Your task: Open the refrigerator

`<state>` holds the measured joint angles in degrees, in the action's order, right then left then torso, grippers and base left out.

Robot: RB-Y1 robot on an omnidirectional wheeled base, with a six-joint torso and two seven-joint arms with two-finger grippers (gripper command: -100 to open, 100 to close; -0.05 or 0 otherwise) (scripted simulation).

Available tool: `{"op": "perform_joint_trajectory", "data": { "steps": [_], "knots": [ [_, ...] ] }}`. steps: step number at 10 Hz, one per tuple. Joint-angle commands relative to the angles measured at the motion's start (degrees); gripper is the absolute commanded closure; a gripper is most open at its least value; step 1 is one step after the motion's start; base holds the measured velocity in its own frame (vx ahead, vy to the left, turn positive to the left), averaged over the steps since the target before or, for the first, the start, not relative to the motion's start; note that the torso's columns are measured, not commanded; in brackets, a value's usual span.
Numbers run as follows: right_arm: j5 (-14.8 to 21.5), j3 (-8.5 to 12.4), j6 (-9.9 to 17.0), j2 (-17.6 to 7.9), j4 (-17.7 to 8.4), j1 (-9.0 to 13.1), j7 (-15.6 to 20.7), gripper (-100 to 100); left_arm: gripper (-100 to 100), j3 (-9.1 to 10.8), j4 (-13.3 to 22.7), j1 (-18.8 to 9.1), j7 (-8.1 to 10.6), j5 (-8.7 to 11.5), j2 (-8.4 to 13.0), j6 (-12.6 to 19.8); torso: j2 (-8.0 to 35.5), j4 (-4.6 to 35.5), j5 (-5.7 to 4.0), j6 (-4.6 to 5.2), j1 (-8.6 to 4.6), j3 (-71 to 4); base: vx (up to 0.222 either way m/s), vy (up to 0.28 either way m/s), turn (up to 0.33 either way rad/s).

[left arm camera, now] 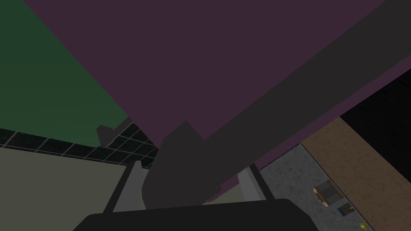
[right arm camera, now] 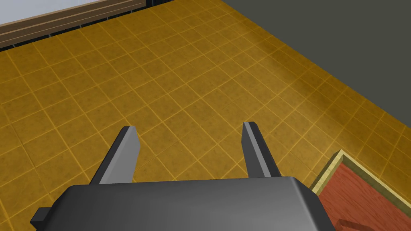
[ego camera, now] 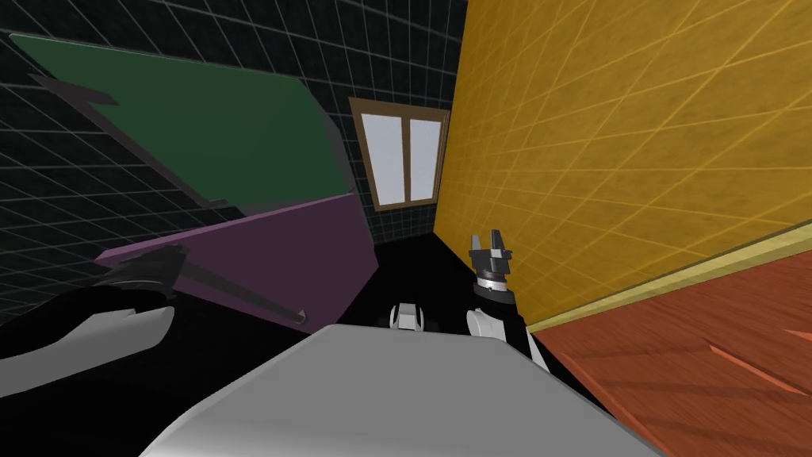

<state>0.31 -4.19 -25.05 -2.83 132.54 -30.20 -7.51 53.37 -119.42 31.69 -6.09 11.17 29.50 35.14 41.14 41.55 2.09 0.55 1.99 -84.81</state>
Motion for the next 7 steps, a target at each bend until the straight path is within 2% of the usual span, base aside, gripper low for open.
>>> {"op": "perform_joint_trajectory", "data": {
  "steps": [1, 3, 4, 6, 7],
  "knots": [
    [0.0, 0.0, 0.0, 0.0, 0.0, 0.0, 0.0, 0, 100, -3.24, 3.01, -3.41, -2.82, 2.59, 1.92, -1.17, -0.05, -0.03, -0.09, 0.0, -0.12, -0.06, 0.18, -0.093, 0.397],
    [0.0, 0.0, -0.01, 0.01, 0.01, -0.06, 0.0, 0, 100, -3.94, 3.64, -5.1, -5.74, 6.33, 1.92, -1.17, -0.39, -0.05, -0.58, -0.06, -0.86, -0.37, 0.216, -0.122, 0.541],
    [0.0, 0.0, -0.01, 0.01, 0.02, -0.04, 0.0, 0, 100, -4.27, 5.07, -5.93, -6.2, 6.33, 1.92, -1.17, 0.1, 0.03, -0.58, -0.07, -0.66, -0.14, 0.056, -0.071, 0.275],
    [0.0, 0.0, 0.0, 0.0, 0.0, 0.01, 0.0, 0, 100, -5.94, 6.13, -7.9, -6.2, 6.33, 1.92, -1.17, 0.42, 0.05, -0.22, 0.25, -0.11, 0.15, -0.031, -0.001, 0.021],
    [0.0, 0.0, 0.0, -0.01, 0.0, 0.01, 0.0, 0, 100, -6.56, 6.13, -7.9, -6.2, 6.33, 1.92, -1.17, 0.16, 0.01, -0.15, 0.28, -0.1, 0.03, -0.033, 0.022, -0.06]
  ]
}}
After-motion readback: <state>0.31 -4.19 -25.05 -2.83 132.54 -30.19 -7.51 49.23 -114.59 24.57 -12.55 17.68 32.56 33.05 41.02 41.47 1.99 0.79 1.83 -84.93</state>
